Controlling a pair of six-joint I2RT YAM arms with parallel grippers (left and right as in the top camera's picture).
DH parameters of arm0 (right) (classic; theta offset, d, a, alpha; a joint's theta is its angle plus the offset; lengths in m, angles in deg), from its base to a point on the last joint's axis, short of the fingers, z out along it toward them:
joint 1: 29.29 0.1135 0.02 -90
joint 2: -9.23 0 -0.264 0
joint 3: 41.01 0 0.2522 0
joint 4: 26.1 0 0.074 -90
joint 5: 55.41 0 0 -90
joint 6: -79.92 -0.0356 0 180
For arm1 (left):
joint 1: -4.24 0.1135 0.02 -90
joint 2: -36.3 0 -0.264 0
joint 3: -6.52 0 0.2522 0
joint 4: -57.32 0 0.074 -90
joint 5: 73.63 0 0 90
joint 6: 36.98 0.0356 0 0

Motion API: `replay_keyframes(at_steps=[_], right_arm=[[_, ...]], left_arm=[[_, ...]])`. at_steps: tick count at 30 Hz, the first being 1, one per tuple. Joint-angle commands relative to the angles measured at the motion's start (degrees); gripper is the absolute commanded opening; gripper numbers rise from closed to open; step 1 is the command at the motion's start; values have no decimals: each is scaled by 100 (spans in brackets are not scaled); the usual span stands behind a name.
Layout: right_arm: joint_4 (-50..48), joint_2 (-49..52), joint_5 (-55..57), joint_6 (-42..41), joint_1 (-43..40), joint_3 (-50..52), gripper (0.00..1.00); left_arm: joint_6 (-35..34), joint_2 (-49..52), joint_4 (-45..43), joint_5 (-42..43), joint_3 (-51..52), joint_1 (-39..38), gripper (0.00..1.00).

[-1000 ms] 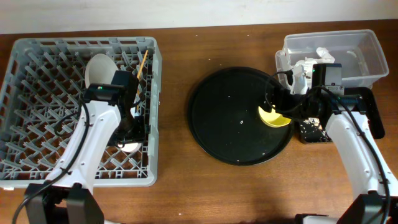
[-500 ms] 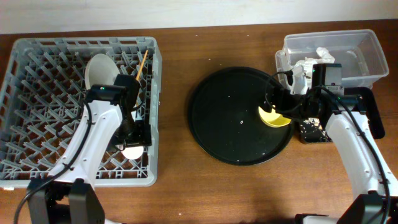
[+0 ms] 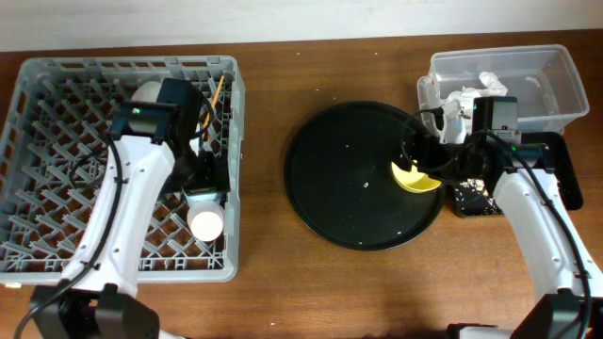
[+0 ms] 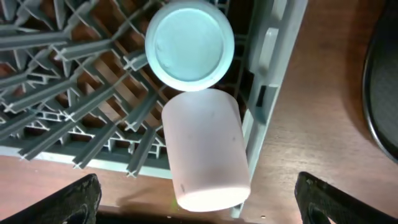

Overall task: Sort waste into correct bins and load items into the dishwasher rack
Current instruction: 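Place the pink cup upside down in the dish rack with left gripper, then reach the left gripper to the yellow bowl rim and grasp it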

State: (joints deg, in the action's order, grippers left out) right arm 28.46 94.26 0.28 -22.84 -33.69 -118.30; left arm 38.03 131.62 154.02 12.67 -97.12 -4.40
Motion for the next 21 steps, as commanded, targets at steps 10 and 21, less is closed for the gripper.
replay_keyframes(at_steps=[10, 21], right_arm=[[83, -28, 55, 293, 24, -13, 91], [2013, -472, 804, 393, -1309, -1982, 90]], left_arm=[[-260, -249, 570, -175, -92, -197, 72], [953, 953, -3335, 1530, -103, -2092, 79]])
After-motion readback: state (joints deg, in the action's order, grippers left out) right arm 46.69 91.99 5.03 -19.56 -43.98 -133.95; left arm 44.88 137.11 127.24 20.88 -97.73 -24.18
